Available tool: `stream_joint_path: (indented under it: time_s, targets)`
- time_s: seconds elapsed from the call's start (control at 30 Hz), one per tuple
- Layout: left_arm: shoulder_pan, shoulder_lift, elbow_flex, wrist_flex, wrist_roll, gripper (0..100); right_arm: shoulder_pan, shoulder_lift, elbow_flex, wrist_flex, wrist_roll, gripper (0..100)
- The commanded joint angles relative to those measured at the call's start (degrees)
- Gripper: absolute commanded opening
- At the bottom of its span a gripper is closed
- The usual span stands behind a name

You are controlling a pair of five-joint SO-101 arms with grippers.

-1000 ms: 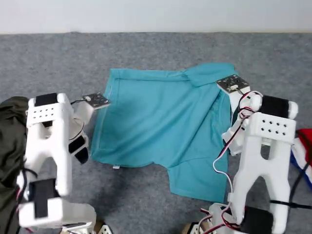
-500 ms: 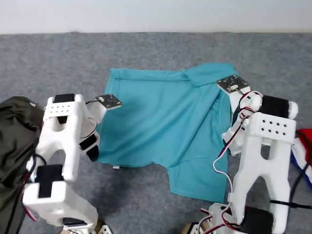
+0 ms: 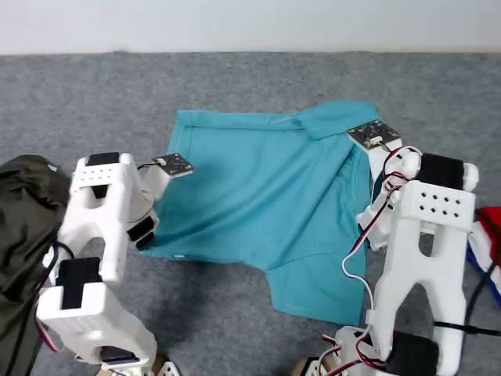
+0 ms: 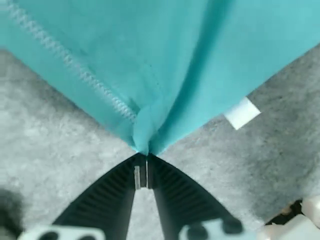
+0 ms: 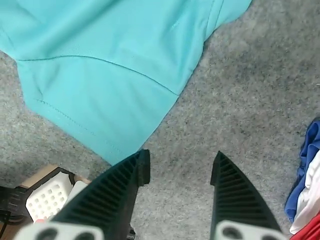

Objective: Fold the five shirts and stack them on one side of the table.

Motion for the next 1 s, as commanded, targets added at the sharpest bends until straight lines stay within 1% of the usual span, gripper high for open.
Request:
stream_joint_path:
  time_s: [0.0,0.13,0.37,0.47,0.57,0.77,0.87,0.97]
  targets:
    - [-3.5,-0.3,-6.2,2.6,0.1,0,0.7,-1.8,-0.3,1.7,-0.2,20.9]
    - [-5.8,0.3,-10.8,5.1,0.1,0,0.7,-1.8,-0.3,1.6,-0.2,20.9]
    - [-5.0,0.3,-10.6,5.2,0.4,1,0.6,-1.8,-0.3,1.6,-0.2,20.9]
    - [-5.0,-0.3,-10.6,6.2,0.4,5,0.7,-1.8,-0.2,1.7,-0.2,20.9]
    - [-3.5,-0.3,-10.6,8.3,0.3,9,0.7,-1.8,-0.2,1.7,-0.2,20.9]
    - [1.8,0.3,-9.7,8.3,0.2,10,0.7,-2.1,1.0,1.7,-0.4,20.9]
    - [3.7,0.3,-9.6,6.2,0.3,10,0.7,-2.2,3.6,1.6,-0.3,20.9]
    - [3.7,0.4,-9.6,3.7,0.2,10,0.7,-2.2,5.7,1.6,-0.2,20.9]
